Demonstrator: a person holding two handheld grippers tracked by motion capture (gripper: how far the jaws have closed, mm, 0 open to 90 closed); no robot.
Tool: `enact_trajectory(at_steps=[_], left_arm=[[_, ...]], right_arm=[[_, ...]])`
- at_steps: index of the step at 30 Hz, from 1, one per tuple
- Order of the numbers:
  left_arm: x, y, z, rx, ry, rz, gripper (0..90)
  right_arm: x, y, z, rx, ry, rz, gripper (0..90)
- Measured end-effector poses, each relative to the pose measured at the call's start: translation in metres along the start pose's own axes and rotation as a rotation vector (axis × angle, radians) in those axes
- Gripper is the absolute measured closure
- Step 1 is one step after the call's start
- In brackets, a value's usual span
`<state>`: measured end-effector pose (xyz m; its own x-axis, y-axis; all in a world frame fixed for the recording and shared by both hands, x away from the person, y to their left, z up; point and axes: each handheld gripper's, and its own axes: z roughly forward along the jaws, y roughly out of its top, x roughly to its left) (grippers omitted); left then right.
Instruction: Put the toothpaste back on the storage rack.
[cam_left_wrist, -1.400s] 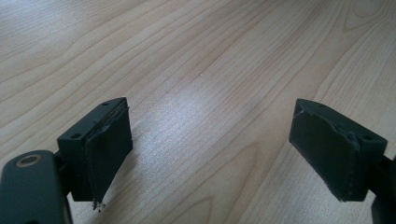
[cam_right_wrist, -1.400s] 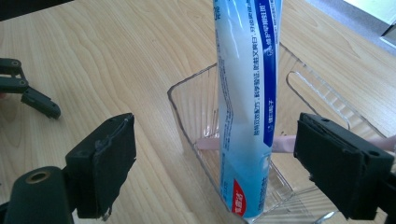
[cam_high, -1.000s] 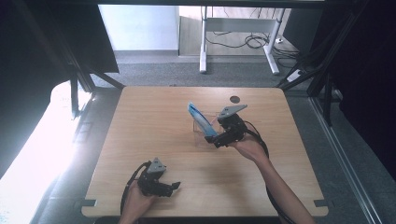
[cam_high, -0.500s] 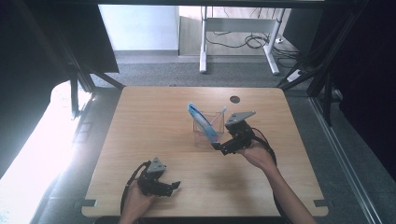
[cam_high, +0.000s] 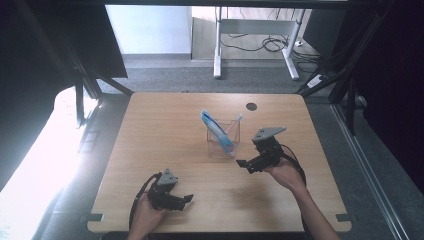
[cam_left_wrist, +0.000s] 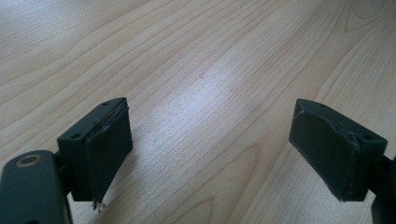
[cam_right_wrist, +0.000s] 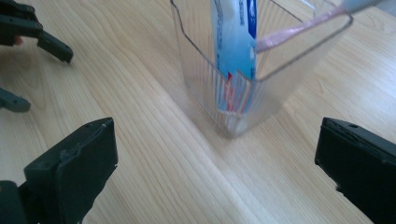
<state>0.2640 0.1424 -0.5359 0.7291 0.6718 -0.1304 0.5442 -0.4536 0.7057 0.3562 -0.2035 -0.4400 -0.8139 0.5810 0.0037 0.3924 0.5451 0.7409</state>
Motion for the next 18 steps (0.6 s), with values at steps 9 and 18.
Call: enact_trajectory(at_steps=[9,18], left_arm=[[0.000,0.000,0.001,0.000,0.000,-0.002,13.3],[0.000,0.000,0.001,0.000,0.000,0.002,13.2]], right_arm=[[-0.002,-0.022,-0.014,0.000,-0.033,0.018,0.0],[-0.002,-0.047,-0.030,0.007,-0.070,0.032,0.0]])
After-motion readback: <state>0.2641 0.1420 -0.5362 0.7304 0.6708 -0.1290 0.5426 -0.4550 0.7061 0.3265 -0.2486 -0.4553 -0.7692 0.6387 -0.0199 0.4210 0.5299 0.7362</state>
